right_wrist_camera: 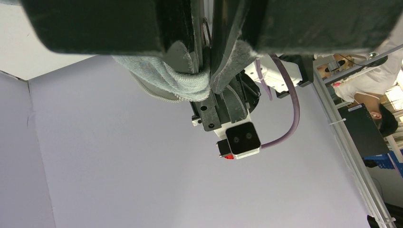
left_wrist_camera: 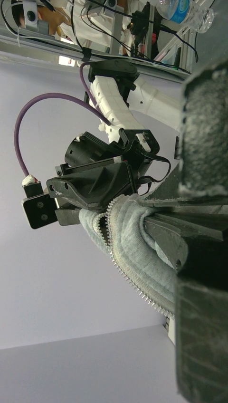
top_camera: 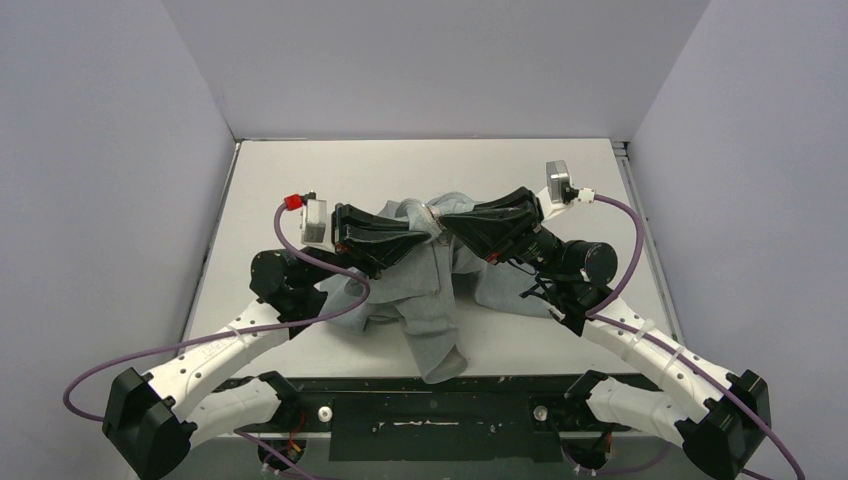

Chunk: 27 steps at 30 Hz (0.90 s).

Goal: Zip up the jacket

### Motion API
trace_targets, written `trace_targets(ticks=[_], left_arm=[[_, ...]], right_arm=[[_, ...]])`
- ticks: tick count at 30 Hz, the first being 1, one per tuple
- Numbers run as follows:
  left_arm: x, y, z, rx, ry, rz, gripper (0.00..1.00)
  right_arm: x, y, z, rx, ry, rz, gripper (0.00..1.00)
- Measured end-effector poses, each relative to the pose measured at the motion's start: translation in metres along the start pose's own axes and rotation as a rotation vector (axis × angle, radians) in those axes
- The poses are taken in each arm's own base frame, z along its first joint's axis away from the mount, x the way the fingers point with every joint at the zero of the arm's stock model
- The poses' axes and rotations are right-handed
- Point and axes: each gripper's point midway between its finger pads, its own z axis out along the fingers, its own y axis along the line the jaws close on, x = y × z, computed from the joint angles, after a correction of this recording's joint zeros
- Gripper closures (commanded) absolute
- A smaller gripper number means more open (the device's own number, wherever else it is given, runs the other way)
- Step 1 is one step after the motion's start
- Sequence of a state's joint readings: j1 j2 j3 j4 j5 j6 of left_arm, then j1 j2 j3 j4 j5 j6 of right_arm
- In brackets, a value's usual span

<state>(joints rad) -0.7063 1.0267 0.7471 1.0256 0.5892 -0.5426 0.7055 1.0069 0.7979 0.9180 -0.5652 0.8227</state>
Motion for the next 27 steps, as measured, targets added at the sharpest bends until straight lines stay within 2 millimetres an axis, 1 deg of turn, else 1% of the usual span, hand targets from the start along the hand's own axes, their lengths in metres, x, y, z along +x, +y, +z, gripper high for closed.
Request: trace_targets(ticks=[5, 12, 15, 27], left_arm=[[-0.003, 0.002, -0.001, -0.019, -0.006, 0.024, 1.0], [-0.024, 0.003, -0.003, -0.059, -0.063, 0.083, 1.0], [-0.028, 0.003, -0.003, -0.07, -0.075, 0.102, 1.0], [-0.022, 0.008, -0.003, -0.084, -0.059, 0.093, 1.0]], right_arm=[[0.0, 0.0, 0.0, 0.0, 0.0, 0.0, 1.0], [0.0, 0.0, 0.0, -0.002, 0.001, 0.0, 1.0], [0.001, 0.001, 0.0, -0.005, 0.005, 0.001, 1.0], [0.002, 0.003, 0.0, -0.014, 0.012, 0.002, 1.0]])
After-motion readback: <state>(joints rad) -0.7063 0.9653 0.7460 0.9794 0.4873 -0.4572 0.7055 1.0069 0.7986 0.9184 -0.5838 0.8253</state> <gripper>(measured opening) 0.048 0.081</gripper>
